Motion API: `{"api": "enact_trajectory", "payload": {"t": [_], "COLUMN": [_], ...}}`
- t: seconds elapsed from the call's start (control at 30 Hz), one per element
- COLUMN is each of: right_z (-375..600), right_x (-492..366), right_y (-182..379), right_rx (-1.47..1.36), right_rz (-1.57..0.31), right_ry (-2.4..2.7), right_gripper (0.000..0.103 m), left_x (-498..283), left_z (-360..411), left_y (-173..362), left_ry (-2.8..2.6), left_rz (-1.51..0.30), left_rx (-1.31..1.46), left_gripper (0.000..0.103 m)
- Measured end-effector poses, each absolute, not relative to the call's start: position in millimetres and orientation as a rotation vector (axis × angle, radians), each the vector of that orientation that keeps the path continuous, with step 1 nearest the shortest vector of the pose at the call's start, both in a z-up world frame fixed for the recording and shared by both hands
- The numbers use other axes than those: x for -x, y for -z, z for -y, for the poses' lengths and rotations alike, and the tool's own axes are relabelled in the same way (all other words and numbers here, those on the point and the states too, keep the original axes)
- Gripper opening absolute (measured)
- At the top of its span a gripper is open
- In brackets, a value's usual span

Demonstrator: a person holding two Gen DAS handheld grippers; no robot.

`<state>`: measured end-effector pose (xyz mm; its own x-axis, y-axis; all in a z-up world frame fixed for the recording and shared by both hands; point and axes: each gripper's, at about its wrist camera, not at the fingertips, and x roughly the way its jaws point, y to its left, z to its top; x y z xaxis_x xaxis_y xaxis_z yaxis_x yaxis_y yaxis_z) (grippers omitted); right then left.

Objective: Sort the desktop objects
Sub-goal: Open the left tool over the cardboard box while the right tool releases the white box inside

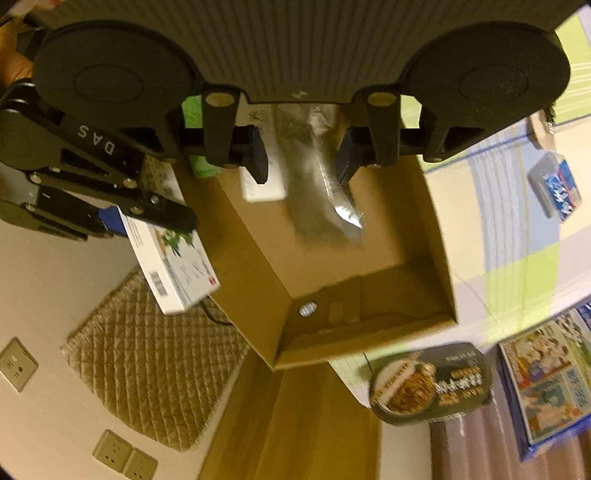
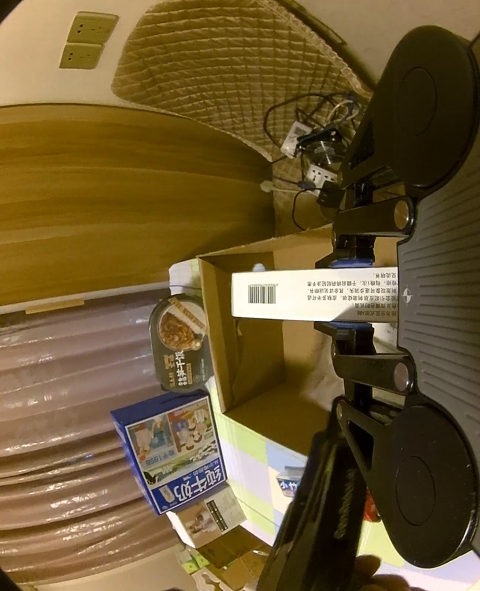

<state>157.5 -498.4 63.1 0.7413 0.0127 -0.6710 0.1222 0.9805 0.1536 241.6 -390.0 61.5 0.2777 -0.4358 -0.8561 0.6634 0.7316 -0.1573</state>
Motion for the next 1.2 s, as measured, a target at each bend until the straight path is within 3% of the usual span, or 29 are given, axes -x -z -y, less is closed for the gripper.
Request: {"api": "enact_trajectory", "payload": {"t": [0.53, 0.67, 0.8, 1.0, 1.2], "right_z": [492, 497, 496, 490, 472], "right_x": [-166, -172, -164, -139, -104], "right_y": [-54, -56, -64, -76, -85], "right_rx": [-0.210, -0.257, -0.258, -0.268, -0.279], "right_rz": [-0.759, -0.736, -0.703, -0.675, -0.653], "right_ry": [0.058, 0.062, 0.073, 0.074, 0.060], "right_gripper": [0.023, 0.033, 0.036, 0.042, 0.059], "left_x": [-232, -229, -227, -218, -198], "left_z": [356, 347, 334, 309, 280], "left_y": [-71, -73, -75, -79, -85], "left_ry": [0.737, 0.735, 0.728, 0.713, 0.699], "left_rz": [-0.991, -0.987, -0.976, -0.962, -0.940], "left_rx": [-0.239, -0.228, -0.211, -0.182, -0.172], "left_gripper": [0.038, 0.043, 0.050, 0.053, 0.062]}}
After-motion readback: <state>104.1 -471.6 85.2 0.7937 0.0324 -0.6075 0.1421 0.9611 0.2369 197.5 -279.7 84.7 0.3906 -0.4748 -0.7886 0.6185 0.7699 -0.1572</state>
